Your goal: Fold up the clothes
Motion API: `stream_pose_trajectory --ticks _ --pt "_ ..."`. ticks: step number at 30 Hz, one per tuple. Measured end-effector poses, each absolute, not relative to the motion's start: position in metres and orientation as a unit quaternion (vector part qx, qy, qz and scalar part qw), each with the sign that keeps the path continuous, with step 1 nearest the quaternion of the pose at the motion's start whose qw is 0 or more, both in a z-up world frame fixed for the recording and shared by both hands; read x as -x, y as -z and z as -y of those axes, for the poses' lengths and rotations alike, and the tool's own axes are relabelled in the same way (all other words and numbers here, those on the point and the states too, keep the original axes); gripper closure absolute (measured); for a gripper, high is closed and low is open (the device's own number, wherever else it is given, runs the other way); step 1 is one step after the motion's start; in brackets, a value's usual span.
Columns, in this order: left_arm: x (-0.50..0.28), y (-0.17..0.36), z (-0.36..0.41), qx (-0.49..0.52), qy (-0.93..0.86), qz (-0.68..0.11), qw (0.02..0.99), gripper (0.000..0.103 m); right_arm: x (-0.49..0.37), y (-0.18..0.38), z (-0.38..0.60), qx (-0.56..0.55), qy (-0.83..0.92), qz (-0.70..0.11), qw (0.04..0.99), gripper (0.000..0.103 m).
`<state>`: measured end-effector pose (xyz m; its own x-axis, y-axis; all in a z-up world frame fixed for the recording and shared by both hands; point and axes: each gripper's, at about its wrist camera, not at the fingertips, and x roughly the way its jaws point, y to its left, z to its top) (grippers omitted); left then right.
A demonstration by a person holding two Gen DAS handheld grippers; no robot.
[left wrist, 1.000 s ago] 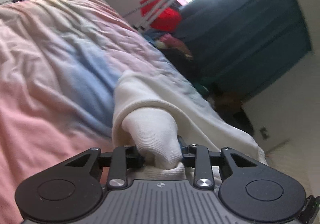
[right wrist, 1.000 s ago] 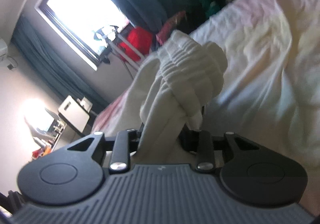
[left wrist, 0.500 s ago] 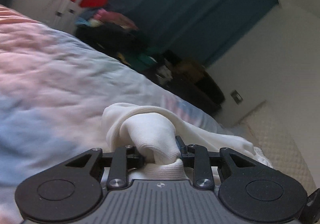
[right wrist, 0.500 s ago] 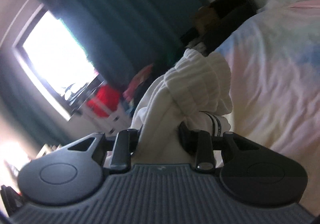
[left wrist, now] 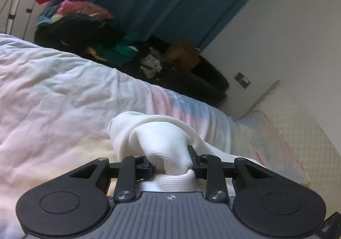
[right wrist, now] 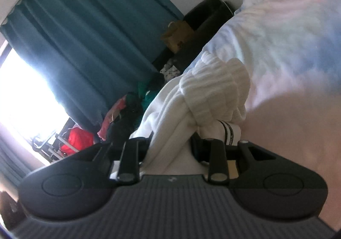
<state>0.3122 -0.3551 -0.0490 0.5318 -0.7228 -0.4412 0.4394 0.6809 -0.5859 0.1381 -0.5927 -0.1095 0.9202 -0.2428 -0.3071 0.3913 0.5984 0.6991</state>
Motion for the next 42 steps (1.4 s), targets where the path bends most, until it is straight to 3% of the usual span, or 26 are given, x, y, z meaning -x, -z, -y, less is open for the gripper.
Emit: stream_pose_trajectory --ticks 7,13,17,22,31,32,33,35,42 --pt "-0.284 0.089 0.333 0.161 0.341 -0.334 0.864 0.069 -0.116 0.141 0.558 -0.38 0.191 -0.139 0.894 0.067" --pt "-0.264 0.108 0.319 0.119 0.327 -0.334 0.876 0.049 -0.105 0.161 0.539 -0.398 0.226 -0.19 0.869 0.062" --pt "-0.254 0.095 0.312 0.082 0.319 -0.339 0.881 0.043 -0.095 0.146 0.541 -0.442 0.253 -0.219 0.832 0.061" --pt "-0.22 0.048 0.297 0.061 0.314 -0.33 0.888 0.035 -0.07 0.101 0.529 -0.431 0.267 -0.234 0.829 0.061" --pt "-0.125 -0.061 0.266 0.021 0.329 -0.248 0.911 0.023 -0.003 -0.007 0.48 -0.361 0.233 -0.175 0.886 0.059" --pt "-0.113 -0.071 0.259 0.02 0.327 -0.237 0.915 0.021 0.004 -0.019 0.477 -0.353 0.225 -0.168 0.893 0.049" --pt "-0.103 -0.08 0.252 0.024 0.329 -0.232 0.915 0.019 0.014 -0.029 0.471 -0.35 0.218 -0.157 0.897 0.033" --pt "-0.084 -0.097 0.238 0.029 0.332 -0.226 0.915 0.014 0.031 -0.045 0.463 -0.354 0.205 -0.133 0.903 0.013" --pt "-0.012 -0.141 0.196 0.019 0.321 -0.179 0.93 0.0 0.075 -0.087 0.421 -0.293 0.178 -0.124 0.931 0.015"
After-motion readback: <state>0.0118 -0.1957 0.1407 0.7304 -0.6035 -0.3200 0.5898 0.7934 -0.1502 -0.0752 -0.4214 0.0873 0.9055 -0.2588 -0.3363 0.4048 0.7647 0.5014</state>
